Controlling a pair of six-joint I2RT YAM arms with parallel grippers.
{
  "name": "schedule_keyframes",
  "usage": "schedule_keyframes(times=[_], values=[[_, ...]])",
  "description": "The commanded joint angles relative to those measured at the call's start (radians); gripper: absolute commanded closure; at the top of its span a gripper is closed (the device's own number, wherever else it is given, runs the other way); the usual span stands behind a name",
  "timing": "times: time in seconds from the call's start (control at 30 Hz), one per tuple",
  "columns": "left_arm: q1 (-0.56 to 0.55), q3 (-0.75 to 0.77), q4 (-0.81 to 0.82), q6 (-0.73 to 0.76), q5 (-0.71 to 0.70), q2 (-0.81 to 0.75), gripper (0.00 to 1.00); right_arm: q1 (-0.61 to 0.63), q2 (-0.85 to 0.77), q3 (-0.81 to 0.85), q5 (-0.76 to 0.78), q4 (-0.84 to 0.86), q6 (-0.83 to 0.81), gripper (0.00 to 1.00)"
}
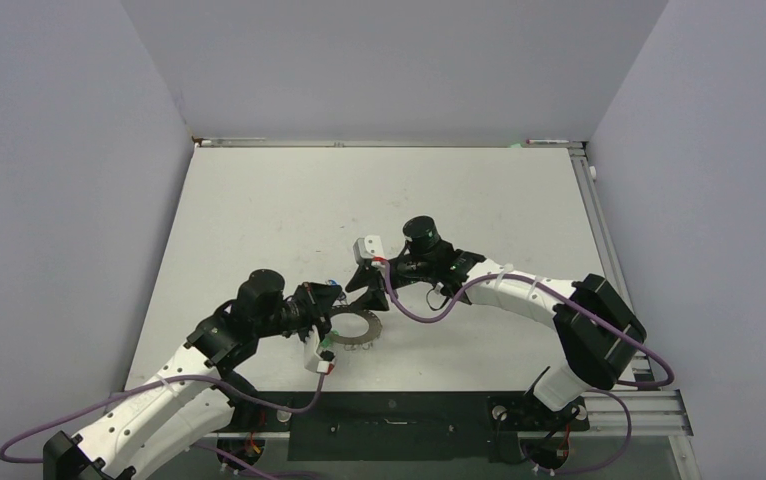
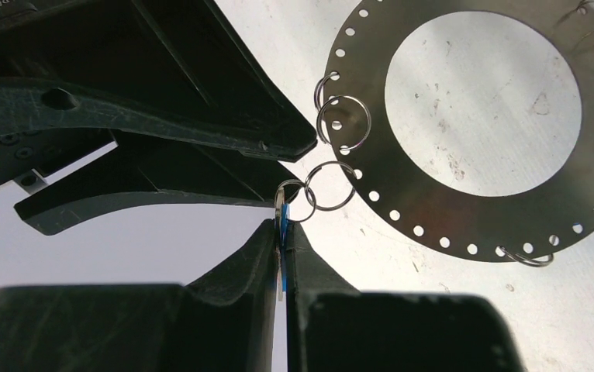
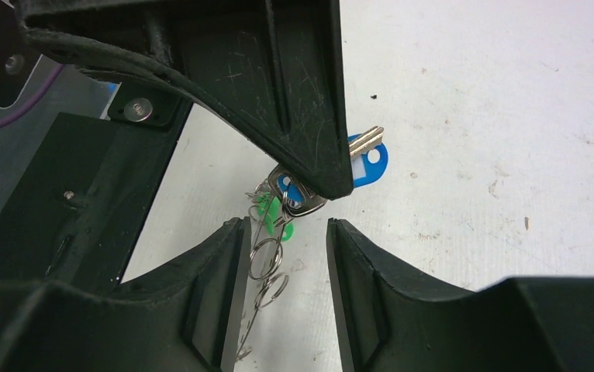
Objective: Remove the keys from the keyring
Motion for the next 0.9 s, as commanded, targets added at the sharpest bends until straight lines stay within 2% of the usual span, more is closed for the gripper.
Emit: schedule_keyframes(times=[0.0, 0.27, 0.43, 0.87], values=[[0.005, 0.056, 0.036, -0.002, 0.022, -0.013, 1.0, 0.01, -0.007, -0.015, 0.004, 0.093, 0.038, 0.59], [0.005, 0.038, 0.044, 0.004, 0.03, -0.045, 1.0, 0.011, -0.015, -0.016, -0.047, 0.038, -0.031, 0.58], [0.006, 0.015, 0.089, 0.009, 0.036, -0.062, 1.0, 0.019, -0.021, -0.015, -0.059, -0.003, -0.051, 0.62], [0.011, 0.021, 0.164, 0.007, 0.037, -0.021, 1.0, 0.066, -0.062, -0.036, -0.062, -0.061, -0.068, 0.65]])
